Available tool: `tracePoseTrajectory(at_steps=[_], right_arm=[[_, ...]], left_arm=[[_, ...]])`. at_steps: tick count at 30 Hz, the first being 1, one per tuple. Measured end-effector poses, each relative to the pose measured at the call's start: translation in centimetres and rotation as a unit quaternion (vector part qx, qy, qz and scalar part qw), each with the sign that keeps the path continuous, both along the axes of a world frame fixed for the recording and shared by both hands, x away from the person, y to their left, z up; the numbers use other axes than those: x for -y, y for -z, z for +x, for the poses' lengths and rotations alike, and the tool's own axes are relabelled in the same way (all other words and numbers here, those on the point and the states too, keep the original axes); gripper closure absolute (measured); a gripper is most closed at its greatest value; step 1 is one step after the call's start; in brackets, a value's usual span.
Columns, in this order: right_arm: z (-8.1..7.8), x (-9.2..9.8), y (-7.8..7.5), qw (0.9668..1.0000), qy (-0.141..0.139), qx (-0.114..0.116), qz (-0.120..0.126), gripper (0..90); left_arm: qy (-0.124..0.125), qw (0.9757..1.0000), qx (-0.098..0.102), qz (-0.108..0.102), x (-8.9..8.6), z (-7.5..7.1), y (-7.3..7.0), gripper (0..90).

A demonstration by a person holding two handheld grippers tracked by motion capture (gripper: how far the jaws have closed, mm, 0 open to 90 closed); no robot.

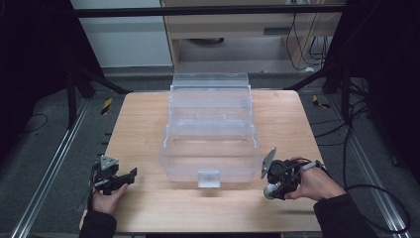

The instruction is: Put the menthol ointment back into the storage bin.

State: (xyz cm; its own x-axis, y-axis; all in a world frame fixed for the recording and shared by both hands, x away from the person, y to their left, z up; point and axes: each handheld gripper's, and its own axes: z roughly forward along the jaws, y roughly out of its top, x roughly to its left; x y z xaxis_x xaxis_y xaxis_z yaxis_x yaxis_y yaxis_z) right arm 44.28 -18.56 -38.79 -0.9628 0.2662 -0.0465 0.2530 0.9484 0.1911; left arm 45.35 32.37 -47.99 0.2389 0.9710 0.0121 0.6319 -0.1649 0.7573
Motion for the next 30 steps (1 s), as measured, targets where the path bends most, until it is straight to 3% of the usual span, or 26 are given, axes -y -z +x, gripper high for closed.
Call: tracePoseTrajectory(at_steps=[11,23,30], right_arm=[[0.4,-0.2,-2.1,0.9999,0.000,0.010,0.012,50.5],[1.0,-0.5,-4.6,0.9998,-0.005,0.006,0.017,50.5],[1.5,-0.8,-5.4,0.9999,-0.002,-0.001,0.015,50.6]], left_arm=[[0.000,1.0000,-0.003,0.001,0.1,0.1,0.1,26.3],[0.000,1.0000,-0.005,0.001,0.0,0.1,0.1,26.3],[0.000,1.0000,-0.005,0.001,0.0,0.1,0.1,26.3]])
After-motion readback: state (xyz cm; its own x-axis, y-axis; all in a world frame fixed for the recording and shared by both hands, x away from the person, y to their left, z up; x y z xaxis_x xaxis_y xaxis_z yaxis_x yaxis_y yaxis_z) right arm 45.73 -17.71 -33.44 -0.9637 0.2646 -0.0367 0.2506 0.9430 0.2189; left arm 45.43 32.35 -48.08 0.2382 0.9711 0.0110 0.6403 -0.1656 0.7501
